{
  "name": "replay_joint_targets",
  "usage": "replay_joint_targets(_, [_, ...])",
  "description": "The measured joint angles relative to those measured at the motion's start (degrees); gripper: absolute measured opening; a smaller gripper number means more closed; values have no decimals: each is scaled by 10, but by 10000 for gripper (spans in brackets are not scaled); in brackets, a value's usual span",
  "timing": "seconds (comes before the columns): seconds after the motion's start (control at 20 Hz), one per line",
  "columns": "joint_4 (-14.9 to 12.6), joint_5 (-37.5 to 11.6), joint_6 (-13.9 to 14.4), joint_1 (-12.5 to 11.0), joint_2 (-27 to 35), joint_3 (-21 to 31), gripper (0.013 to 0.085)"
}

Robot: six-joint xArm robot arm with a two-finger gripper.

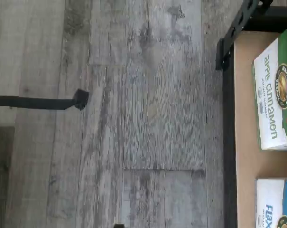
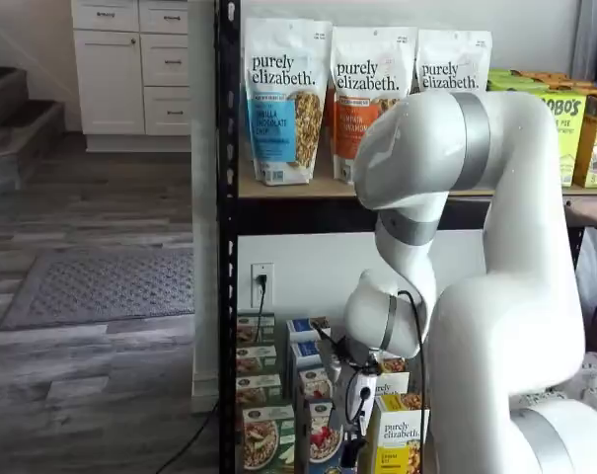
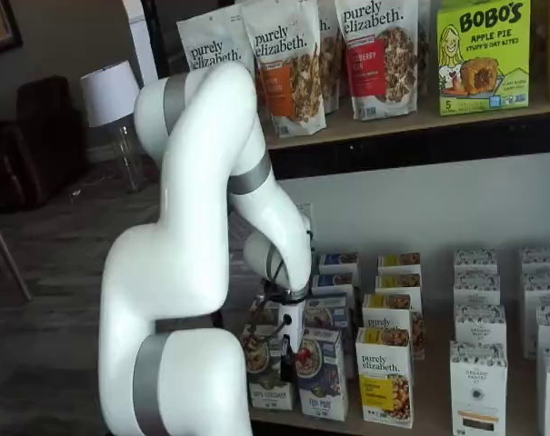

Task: Pick up the blue and white box that is on the bottom shelf, the second box from the left

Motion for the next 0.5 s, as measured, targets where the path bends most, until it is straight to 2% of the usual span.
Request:
replay_joint_targets(0.1, [-19,15,15,-4,4,-7,850])
replay_joint_targets(0.25, [-22,17,15,-5,10,-11,850])
replay_joint_targets(0.35, [-11,10,6,-4,12,-10,850])
replay_joint_targets(0.5, [30,-7,-31,-1,14,-6,850])
